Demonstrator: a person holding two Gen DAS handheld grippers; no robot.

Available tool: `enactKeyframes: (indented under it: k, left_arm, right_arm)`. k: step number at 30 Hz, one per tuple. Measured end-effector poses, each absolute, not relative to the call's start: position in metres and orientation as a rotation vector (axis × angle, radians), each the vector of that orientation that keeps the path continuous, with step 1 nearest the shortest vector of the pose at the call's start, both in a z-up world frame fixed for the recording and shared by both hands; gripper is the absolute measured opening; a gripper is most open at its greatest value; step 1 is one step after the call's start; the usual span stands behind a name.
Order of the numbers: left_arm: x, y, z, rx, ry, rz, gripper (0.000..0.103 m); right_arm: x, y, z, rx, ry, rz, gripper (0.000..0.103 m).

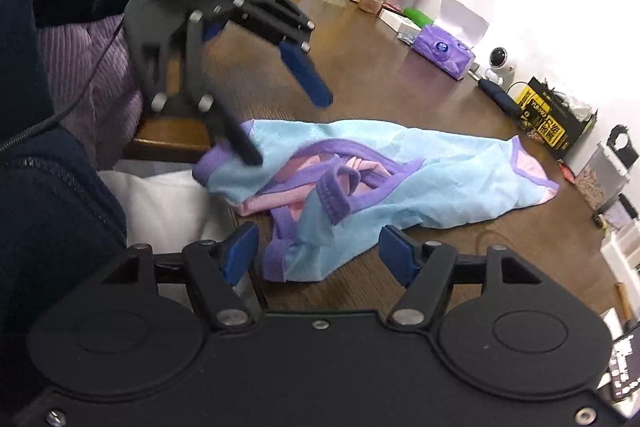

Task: Fold clothes

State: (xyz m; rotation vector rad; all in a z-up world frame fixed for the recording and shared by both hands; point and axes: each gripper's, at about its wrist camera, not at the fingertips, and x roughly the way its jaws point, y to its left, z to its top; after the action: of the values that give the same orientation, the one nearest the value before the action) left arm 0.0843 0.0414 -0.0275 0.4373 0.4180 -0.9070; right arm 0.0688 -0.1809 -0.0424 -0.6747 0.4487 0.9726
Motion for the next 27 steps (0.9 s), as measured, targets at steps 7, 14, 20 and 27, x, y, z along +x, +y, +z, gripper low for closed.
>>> enactKeyframes:
  k: [7,14,20,27]
  left_arm:
    - [0.092,0.042,-0.027,0.359,0.505,-0.967,0.010]
    - [0.092,0.039,-0.003,0.366,0.471,-0.975,0.004]
    - [0.167,0.031,0.029,0.531,0.398,-0.965,0.004]
    - [0.283,0.015,0.012,0.518,0.494,-0.952,0.005]
  right_arm:
    - [0.082,-0.180,-0.041,-0.643,0.489,1.041,0.015]
    - [0.094,-0.186,-0.029,-0.616,0.505,1.090,0.009]
    - [0.145,-0.184,0.001,-0.687,0.489,1.061,0.009]
    - [0.263,-0.153,0.007,-0.761,0.535,0.938,0.017]
